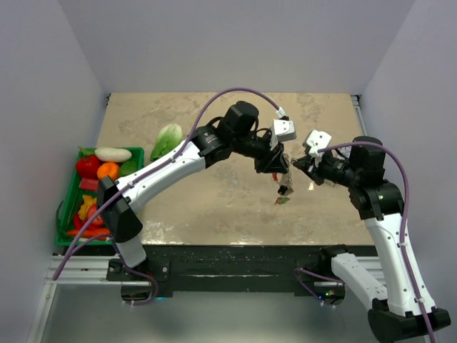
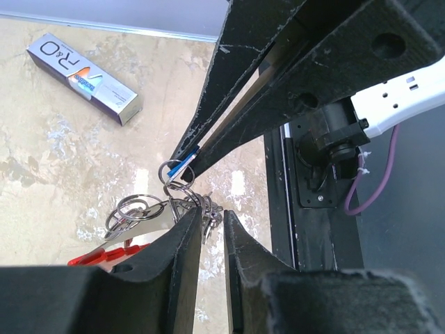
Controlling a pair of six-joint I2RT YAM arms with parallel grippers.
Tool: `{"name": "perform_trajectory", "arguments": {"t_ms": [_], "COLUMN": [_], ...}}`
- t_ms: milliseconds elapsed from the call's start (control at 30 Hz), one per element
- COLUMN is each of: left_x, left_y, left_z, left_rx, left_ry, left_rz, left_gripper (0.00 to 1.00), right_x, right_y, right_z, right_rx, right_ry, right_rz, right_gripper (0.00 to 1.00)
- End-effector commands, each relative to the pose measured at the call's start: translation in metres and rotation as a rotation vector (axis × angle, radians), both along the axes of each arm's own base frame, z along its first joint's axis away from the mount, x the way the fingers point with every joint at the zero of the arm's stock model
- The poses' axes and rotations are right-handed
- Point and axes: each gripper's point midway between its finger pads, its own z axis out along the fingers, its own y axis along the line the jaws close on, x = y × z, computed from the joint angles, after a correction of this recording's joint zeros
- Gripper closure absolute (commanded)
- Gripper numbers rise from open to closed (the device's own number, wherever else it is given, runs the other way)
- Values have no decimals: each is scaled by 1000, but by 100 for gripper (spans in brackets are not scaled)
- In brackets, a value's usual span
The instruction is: Remove the keys from the keyring
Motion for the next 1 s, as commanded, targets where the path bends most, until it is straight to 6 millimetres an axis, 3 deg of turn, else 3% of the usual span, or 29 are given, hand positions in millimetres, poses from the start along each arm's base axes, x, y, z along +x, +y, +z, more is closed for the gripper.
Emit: {"name": "perform_trajectory", "arguments": {"t_ms": [0, 633, 967], "left_x": [10, 14, 14], "left_y": [-6, -9, -13], "left_z": [29, 32, 22], "left_rx": [-72, -83, -67], "left_ry": [-63, -27, -15], "left_rz": [25, 59, 54], "left_gripper": [75, 63, 64], "right_x": [-4, -1, 0], "right_y": [5, 5, 7], "right_z": [18, 17, 20], "right_rx": [30, 41, 53], "right_ry": [-62, -55, -49], "right_rz": [32, 18, 24], "right_gripper": [100, 100, 100]}}
